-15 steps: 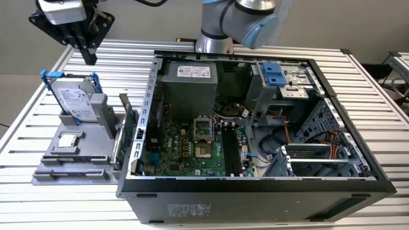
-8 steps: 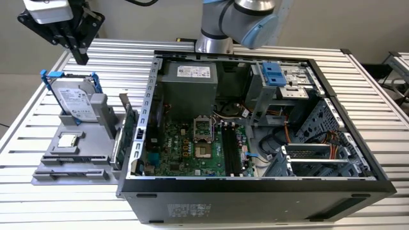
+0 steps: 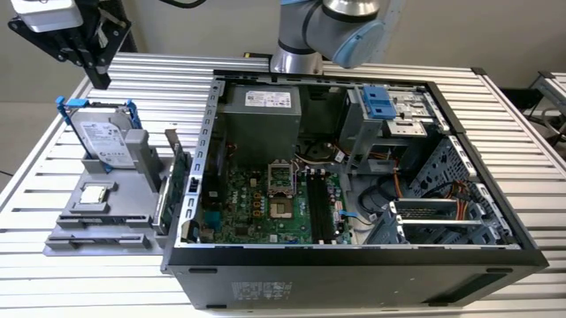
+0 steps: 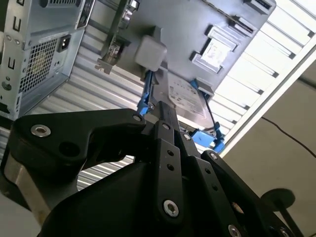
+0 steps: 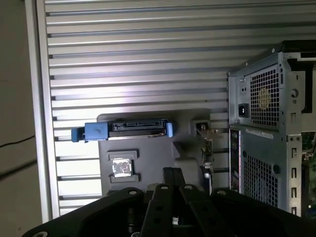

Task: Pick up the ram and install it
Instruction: 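Reach for the ram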

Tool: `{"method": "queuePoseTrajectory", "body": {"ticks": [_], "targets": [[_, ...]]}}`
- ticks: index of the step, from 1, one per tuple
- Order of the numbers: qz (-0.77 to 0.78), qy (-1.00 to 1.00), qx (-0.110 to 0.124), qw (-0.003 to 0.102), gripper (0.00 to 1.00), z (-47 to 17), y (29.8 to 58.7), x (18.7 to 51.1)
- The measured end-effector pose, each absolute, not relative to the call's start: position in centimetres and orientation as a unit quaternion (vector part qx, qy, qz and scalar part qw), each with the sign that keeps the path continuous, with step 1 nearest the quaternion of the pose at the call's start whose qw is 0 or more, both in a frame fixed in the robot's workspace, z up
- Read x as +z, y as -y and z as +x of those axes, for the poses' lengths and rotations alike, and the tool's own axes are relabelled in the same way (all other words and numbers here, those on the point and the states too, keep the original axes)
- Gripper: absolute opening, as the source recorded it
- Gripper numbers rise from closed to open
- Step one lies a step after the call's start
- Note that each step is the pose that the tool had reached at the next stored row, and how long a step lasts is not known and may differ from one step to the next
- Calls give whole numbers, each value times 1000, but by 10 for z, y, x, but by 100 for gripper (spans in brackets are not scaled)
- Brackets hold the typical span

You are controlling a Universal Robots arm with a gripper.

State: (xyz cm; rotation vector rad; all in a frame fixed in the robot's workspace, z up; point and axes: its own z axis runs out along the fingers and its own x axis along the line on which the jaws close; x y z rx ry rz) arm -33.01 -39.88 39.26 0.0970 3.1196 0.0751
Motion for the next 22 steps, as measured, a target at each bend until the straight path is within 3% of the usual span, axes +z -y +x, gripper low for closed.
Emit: {"method": "queuePoseTrajectory", "body": {"ticks": [22], "targets": [[22,-999,24,10,0,-367,398,393]]}}
